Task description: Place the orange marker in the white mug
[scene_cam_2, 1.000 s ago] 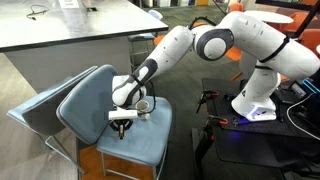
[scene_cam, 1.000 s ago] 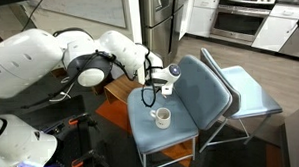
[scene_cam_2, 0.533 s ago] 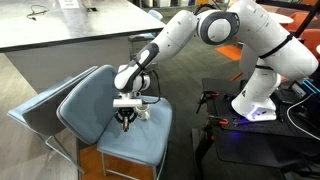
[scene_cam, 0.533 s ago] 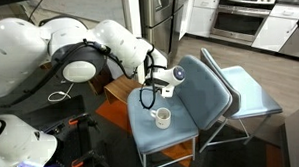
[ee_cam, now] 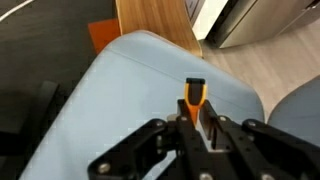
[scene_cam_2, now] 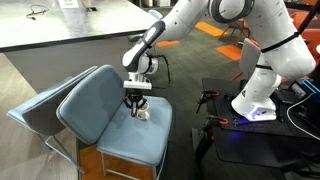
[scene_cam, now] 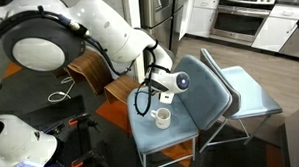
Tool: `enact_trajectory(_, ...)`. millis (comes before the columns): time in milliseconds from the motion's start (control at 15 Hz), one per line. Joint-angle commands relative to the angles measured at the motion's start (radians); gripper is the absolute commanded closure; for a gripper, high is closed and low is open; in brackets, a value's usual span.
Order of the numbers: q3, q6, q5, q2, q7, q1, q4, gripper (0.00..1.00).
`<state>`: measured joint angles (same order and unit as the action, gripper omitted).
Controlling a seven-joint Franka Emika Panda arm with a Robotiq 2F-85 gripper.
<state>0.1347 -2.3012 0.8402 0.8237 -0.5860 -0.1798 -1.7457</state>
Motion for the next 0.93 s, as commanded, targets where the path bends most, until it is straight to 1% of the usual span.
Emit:
enact_trajectory(0, -0.051, 0.061, 0.079, -0.075, 0.071, -0.007, -0.082, 0.95)
enact_trajectory(333, -0.118, 0.136, 0.133, -0.073, 0.116, -0.021, -0.073, 0.95)
enact_trajectory(600, -0.142, 0.223, 0.173, -0.016, 0.144, -0.048, -0.02, 0.95)
enact_trajectory(867, -0.149, 0.301, 0.229, 0.078, 0.194, -0.083, 0.057, 0.95)
